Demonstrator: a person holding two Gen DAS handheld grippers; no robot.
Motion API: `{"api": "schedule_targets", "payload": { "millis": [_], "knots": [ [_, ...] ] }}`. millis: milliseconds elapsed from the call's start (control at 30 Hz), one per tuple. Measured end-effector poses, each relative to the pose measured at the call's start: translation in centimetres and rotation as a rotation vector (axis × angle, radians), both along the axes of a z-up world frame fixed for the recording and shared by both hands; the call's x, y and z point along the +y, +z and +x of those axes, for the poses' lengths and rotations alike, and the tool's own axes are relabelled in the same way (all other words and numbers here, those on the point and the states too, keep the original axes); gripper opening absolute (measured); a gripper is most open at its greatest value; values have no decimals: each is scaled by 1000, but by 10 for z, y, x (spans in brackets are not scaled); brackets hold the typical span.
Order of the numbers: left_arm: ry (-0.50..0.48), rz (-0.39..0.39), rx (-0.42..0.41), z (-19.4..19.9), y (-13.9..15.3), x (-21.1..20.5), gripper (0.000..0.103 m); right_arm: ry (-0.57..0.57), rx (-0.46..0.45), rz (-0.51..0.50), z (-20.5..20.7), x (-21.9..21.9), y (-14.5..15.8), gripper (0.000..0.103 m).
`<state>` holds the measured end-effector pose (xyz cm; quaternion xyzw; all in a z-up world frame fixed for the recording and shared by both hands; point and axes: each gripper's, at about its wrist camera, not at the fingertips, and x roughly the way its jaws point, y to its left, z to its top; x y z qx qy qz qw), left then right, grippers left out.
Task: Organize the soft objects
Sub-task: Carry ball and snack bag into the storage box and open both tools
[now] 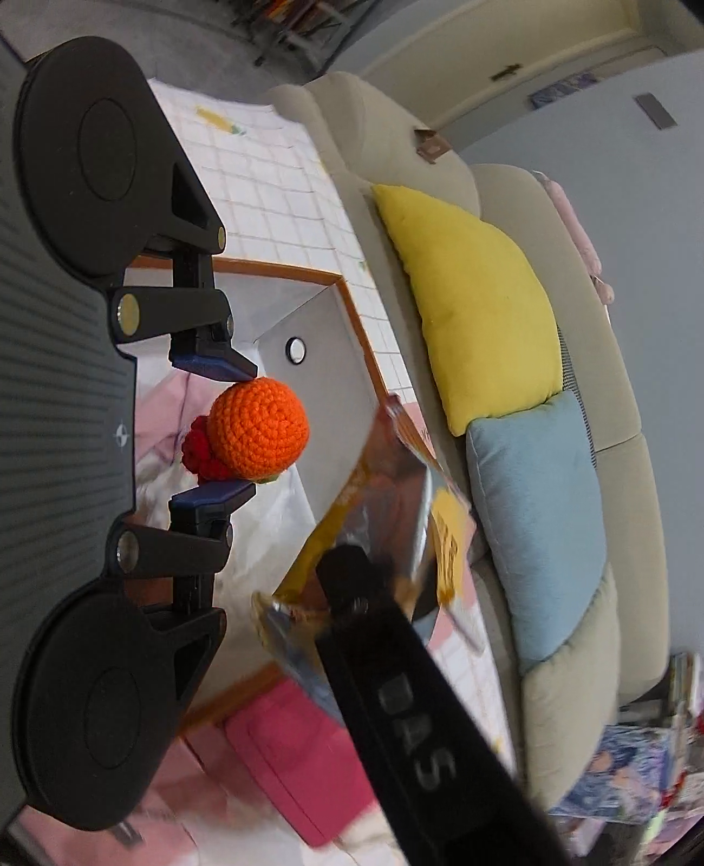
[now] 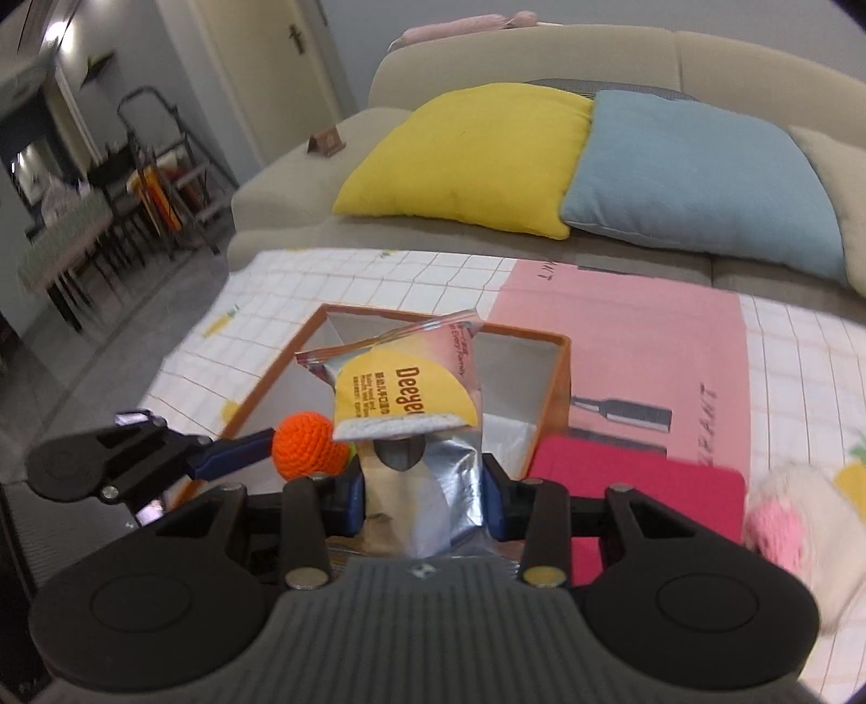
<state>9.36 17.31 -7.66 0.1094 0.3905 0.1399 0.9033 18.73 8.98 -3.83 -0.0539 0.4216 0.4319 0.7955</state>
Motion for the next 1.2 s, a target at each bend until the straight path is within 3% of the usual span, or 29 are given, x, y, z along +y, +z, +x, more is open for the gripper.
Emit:
{"api": "schedule_targets", "payload": {
  "millis": [300, 467, 633, 967, 1200],
  "knots": [
    [-55, 89, 53, 25, -26, 5, 44, 90, -93, -147, 16, 45, -26, 40],
    [-47, 99, 71, 36, -34, 7, 44, 132, -164, -213, 18, 66, -34, 40],
    [-34, 93, 107, 43, -44, 13, 44, 163, -160, -241, 25, 77, -41, 40],
    [-23, 77, 130, 44, -49, 15, 44, 162, -144, -245, 30, 78, -50, 43],
    [-16, 81, 94, 38, -41, 12, 55, 116, -142, -193, 34, 68, -33, 49]
  ]
}}
